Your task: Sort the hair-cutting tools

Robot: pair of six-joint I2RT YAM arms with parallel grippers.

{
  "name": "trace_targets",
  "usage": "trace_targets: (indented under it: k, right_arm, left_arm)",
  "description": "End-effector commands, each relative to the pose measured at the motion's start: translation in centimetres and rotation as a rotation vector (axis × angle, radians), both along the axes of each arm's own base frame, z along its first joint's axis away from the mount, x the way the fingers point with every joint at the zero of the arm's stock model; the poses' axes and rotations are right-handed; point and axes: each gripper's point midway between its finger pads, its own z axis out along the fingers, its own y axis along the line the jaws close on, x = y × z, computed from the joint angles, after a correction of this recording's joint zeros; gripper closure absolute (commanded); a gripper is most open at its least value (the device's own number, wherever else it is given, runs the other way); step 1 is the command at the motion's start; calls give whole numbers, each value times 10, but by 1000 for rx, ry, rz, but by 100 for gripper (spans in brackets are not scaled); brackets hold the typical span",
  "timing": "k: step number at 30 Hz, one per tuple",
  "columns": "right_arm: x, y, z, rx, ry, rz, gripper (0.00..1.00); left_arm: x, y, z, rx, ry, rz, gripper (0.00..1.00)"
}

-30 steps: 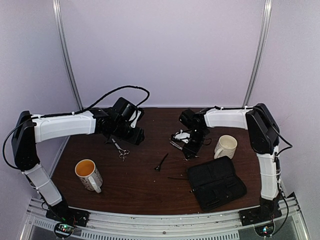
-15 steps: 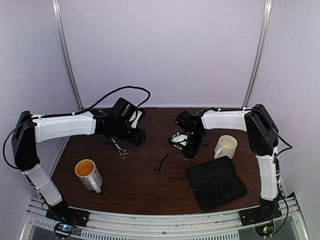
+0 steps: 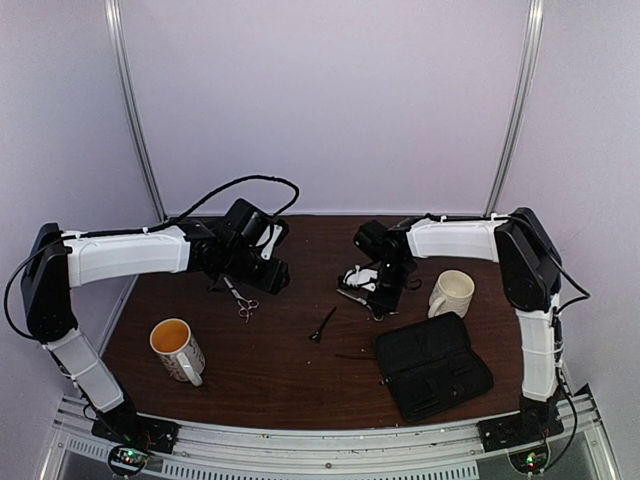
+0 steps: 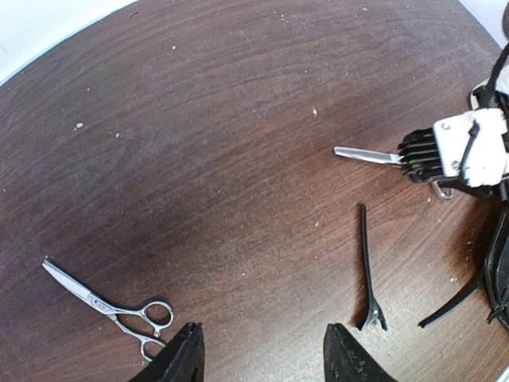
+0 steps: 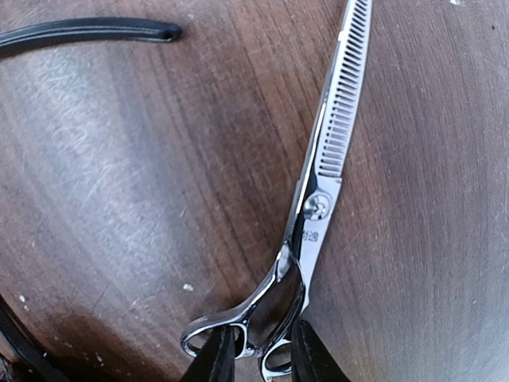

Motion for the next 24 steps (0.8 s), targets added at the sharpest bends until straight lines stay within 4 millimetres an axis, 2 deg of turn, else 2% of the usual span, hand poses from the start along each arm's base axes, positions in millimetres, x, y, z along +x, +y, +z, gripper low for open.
trace_targets:
  k: [1, 7, 11, 17, 24]
  right_arm:
    - [-5, -6, 29, 21, -37, 17, 76]
    - [-9, -16, 39, 14, -70, 15, 77]
    - [-14, -21, 33, 3, -58, 16, 77]
    - [-22, -12, 24, 54, 6, -10, 77]
    - [-18, -5, 10, 56, 27, -4, 77]
  left_arm:
    - [3, 2, 15, -26, -58, 4, 46]
    - [1, 1, 11, -29, -46, -4, 46]
    - [0, -3, 10, -45, -36, -14, 46]
    - [0, -4, 9, -46, -35, -15, 46]
    - [-1, -3, 4, -40, -29, -15, 46]
